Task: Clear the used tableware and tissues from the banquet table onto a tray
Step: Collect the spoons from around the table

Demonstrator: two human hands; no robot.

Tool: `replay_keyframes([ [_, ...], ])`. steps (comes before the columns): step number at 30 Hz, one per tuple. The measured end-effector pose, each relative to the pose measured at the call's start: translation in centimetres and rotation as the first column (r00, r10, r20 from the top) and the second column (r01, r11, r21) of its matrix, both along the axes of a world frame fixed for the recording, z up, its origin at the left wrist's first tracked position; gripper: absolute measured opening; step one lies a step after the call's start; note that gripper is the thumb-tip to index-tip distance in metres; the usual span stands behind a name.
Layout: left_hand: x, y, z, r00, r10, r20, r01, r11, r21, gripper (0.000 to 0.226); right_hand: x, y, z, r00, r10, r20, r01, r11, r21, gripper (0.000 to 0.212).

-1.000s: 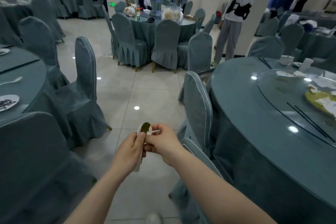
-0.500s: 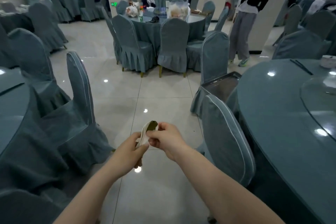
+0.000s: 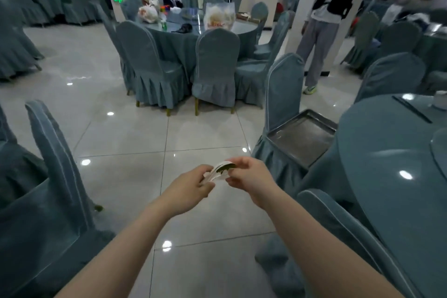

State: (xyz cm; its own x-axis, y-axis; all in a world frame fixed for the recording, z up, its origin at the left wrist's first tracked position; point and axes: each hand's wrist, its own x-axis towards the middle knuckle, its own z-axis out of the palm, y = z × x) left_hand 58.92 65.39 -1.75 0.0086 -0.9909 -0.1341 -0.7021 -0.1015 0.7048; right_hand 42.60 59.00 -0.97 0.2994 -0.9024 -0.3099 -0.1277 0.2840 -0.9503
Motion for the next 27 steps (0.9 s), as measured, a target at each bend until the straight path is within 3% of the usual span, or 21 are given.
replay_keyframes([
  [8,3.2,-15.2,0.5,0.983,-0.181,0.01,0.181,0.983,-0.003,0.027,1.4,-11.2,0.6,0.993,-0.084,-0.085,0.071,0.988,-0.14,0.04],
  [13,3.7,-25.5,0.5,0.984,-0.176,0.013,0.176,0.984,-0.034,0.027,1.6,-20.4,0.7,0.986,-0.118,-0.119,0.089,0.97,-0.226,0.022],
  [17,3.2,-34.0,0.5,0.985,-0.175,0.011,0.175,0.983,-0.059,0.029,0.6,-28.9,0.6,0.971,-0.187,-0.152,0.139,0.95,-0.281,0.019],
  [22,1.8,-43.8,0.9,0.98,-0.199,0.004,0.199,0.978,-0.068,0.033,-2.2,-38.6,0.0,0.944,-0.301,-0.136,0.257,0.928,-0.27,0.019],
  [27,-0.2,-51.9,-0.1,0.971,-0.2,-0.128,0.192,0.979,-0.074,0.032,-6.0,-45.0,-1.5,0.887,-0.451,-0.098,0.431,0.886,-0.172,0.019],
])
